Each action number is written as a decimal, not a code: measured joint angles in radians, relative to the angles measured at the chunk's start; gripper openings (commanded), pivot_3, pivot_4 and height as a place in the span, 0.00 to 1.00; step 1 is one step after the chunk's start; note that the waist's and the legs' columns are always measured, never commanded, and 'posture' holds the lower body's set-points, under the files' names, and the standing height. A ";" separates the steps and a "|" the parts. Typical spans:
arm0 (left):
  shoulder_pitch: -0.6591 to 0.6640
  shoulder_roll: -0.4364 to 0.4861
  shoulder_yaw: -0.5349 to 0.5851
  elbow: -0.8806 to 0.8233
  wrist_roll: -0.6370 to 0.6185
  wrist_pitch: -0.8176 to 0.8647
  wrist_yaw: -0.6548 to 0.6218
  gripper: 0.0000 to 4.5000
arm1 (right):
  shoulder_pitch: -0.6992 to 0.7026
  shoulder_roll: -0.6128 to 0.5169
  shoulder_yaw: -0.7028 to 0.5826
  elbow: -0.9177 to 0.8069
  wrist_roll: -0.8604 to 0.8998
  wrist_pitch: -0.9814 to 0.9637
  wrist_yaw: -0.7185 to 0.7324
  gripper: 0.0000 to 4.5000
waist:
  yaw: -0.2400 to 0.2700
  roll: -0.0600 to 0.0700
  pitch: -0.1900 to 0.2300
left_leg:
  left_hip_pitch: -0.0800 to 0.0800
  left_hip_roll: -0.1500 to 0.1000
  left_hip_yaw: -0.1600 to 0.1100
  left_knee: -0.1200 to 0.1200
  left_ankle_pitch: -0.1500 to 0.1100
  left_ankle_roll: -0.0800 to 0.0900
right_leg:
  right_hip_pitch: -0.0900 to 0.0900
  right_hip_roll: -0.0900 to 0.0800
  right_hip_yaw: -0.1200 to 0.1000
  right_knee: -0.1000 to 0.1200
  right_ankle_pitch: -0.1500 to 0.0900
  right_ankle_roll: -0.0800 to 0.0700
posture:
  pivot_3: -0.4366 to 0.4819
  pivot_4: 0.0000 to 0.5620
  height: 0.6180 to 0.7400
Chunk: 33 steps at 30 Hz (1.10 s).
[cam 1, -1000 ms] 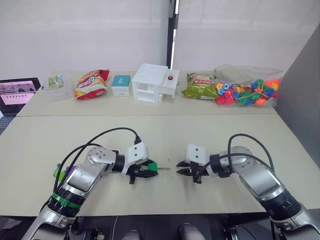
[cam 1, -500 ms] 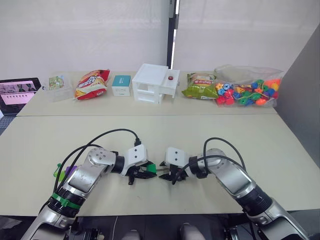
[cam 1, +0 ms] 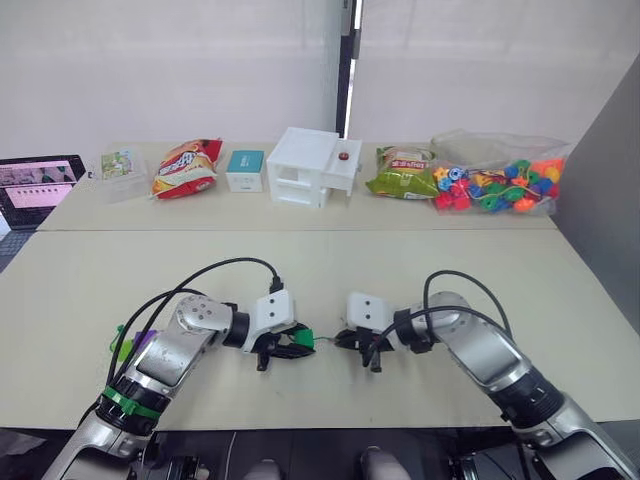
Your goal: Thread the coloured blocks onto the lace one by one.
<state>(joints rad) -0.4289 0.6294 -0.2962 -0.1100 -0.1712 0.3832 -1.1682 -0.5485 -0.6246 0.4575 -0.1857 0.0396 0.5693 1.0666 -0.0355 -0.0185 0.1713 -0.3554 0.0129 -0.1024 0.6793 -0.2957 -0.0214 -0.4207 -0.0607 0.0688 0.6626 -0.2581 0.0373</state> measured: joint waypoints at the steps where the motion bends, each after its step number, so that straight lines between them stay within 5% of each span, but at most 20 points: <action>1: 0.000 0.000 0.000 -0.003 -0.003 0.004 0.000 0.27 | 0.000 -0.018 -0.007 -0.004 0.003 0.010 0.003 0.01 | -0.001 0.000 0.000 | 0.000 0.000 0.000 0.000 0.000 0.000 | 0.000 0.000 0.000 0.000 0.000 0.000 | 0.48 0.27 1.00; 16: 0.071 0.149 0.062 -0.010 -0.024 -0.009 -0.041 0.27 | 0.138 -0.232 -0.120 -0.144 0.041 0.044 0.060 0.01 | -0.007 0.000 0.000 | 0.000 0.000 0.000 -0.001 0.000 0.000 | -0.001 0.000 0.000 -0.001 0.000 0.000 | 0.48 0.27 1.00; 33: 0.171 0.266 0.127 -0.018 -0.031 -0.115 -0.067 0.27 | 0.199 -0.282 -0.160 -0.181 0.063 0.073 0.039 0.01 | -0.010 0.000 0.000 | 0.001 0.001 0.001 -0.002 0.000 0.000 | 0.000 0.001 0.000 -0.001 0.000 0.000 | 0.48 0.27 1.00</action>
<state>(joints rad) -0.2577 0.8951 -0.1690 -0.1284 -0.2023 0.2683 -1.2350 -0.3493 -0.9063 0.2978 -0.3667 0.1026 0.6420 1.1060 -0.0457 -0.0185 0.1714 -0.3542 0.0144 -0.1009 0.6777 -0.2958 -0.0212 -0.4209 -0.0598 0.0689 0.6613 -0.2583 0.0373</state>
